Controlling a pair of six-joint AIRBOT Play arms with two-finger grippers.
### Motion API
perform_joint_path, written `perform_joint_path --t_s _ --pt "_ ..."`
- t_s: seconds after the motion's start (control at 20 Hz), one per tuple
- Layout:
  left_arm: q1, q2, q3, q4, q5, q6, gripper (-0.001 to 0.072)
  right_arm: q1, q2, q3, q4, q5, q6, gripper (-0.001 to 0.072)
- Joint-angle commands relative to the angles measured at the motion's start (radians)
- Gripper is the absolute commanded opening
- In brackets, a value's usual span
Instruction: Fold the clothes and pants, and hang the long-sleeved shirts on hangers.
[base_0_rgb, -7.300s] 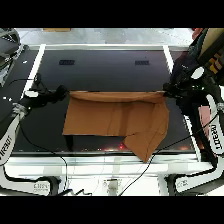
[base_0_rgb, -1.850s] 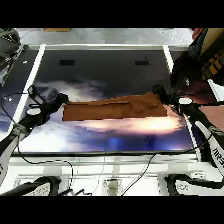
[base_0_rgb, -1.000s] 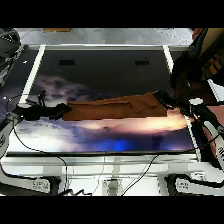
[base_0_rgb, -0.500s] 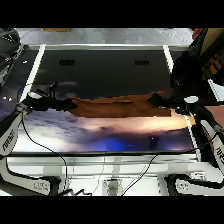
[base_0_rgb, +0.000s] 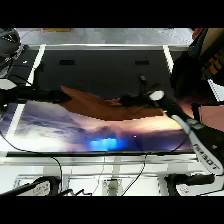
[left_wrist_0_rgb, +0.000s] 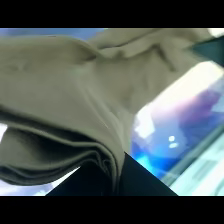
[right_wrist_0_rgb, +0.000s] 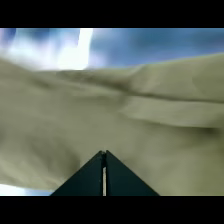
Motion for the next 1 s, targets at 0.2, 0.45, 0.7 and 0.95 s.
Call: perform_joint_path --t_s 0.2,0.45,0.7,0.95 --pt "0.007 0.2 0.003 0.005 -0.005 0.0 0.0022 0.354 -0.23 0.195 -0.019 -0.004 0.158 0.0022" --pt "-0.019 0.163 0.002 -0.007 0.002 0.0 0.0022 0.331 -0.227 0.26 -0.119 0.056 0.159 0.0022" --pt "-0.189 0.069 0.002 -0.091 0.133 0.0 0.0022 0.058 -0.145 0.276 -0.218 0.179 0.173 0.0022" --pt "-0.539 -0.11 0.002 -0.191 0.519 0.001 0.0022 -0.252 -0.026 0.276 -0.256 0.32 0.172 0.0022"
